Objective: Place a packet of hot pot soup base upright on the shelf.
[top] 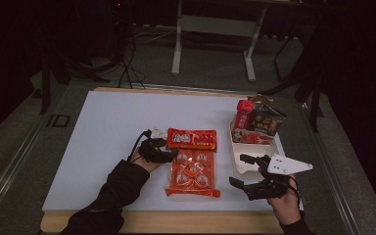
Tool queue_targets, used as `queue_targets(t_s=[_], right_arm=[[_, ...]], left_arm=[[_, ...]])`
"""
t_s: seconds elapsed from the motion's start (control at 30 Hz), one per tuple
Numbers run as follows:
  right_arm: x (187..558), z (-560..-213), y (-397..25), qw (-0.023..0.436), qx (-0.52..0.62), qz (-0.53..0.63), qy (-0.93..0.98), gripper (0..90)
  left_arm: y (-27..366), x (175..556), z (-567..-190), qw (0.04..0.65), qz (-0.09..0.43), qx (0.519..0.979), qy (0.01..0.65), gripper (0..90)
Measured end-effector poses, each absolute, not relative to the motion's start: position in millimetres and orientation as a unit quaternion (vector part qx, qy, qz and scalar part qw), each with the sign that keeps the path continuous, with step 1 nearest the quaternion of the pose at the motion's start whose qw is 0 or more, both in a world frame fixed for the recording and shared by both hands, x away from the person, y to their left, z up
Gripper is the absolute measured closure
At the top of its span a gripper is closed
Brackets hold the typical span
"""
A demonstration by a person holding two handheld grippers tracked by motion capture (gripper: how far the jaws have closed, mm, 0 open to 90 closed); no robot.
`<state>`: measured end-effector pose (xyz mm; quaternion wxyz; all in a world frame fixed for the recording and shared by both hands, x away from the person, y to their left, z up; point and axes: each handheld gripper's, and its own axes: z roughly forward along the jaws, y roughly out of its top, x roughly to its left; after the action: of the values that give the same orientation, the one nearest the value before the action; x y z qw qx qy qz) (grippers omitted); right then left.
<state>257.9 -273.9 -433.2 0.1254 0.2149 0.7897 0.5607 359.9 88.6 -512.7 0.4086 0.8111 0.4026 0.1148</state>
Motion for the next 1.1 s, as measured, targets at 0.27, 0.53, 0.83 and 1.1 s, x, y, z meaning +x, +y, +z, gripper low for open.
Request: queue_targets(t_s=[0.27,0.53,0.83,1.1], right_arm=[[255,-431,-274,0.158,0.203,0.56,0.788,13.5],[249,-429,-270,0.19,0.197,0.55,0.789,13.3],[250,-432,-268,0.188,0.228,0.547,0.783,10.7],[248,-436,-259,0.181,0.213,0.527,0.803,10.7]], left_arm=[[101,373,-515,0.415,0.087,0.811,0.403,27.4],[106,391,-521,0.41,0.087,0.808,0.415,27.4],[106,411,-533,0.404,0.078,0.806,0.426,29.1],[105,424,-544,0.403,0.052,0.807,0.429,36.4]])
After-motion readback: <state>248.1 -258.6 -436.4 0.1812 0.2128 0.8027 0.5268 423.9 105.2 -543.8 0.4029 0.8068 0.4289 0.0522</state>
